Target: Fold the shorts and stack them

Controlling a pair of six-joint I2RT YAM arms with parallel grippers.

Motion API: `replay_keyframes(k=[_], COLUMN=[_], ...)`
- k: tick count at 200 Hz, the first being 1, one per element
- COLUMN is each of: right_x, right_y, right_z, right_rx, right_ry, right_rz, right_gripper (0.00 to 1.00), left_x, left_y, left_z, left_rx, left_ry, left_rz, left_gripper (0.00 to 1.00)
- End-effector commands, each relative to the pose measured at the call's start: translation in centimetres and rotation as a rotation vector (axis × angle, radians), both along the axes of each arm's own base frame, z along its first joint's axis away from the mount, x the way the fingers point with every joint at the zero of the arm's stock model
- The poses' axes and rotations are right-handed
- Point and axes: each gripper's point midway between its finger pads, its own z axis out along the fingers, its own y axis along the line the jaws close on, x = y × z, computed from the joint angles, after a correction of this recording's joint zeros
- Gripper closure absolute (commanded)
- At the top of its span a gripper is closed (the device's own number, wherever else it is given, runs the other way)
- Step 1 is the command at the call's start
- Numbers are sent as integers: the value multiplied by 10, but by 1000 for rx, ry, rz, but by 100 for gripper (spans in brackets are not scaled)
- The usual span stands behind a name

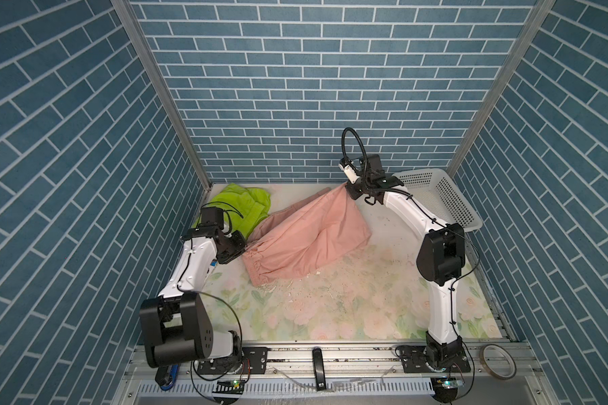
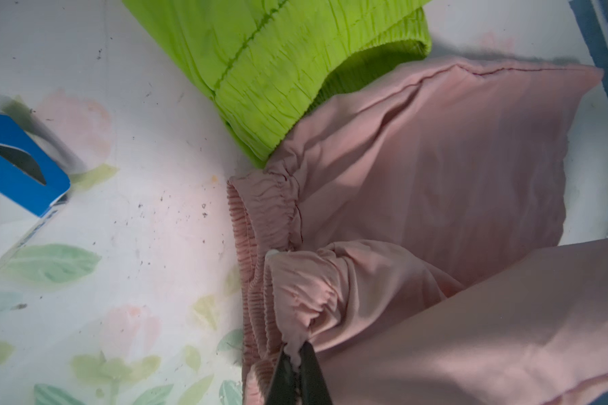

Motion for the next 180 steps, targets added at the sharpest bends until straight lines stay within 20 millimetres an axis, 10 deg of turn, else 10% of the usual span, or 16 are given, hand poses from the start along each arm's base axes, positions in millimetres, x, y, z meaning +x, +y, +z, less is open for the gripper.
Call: replay_keyframes(k=[1, 30, 50, 86, 117, 180], right_x=[12, 17, 12, -20, -63, -94], right_y=[5, 18, 14, -24, -83, -116], right_z=[-27, -35, -23, -1, -36, -101], right_rx=[-11, 41, 63, 155, 273, 385], right_ry=[63, 119, 128, 210, 381, 582], right_rz=[23, 36, 16, -83, -221, -323], right_gripper=[100, 58, 42, 32, 26, 21], left_x=[16, 34, 44, 49, 35, -14], left_y=[13, 16, 18, 30, 23, 0], left_z=[-17, -37, -34, 2, 28, -1], left_rx=[18, -4, -11, 7, -13, -94], left_ry=[-7, 12, 3, -69, -131, -88], left_rz=[13, 21, 24, 47, 54, 42], left_gripper=[100, 62, 1, 0, 0, 0])
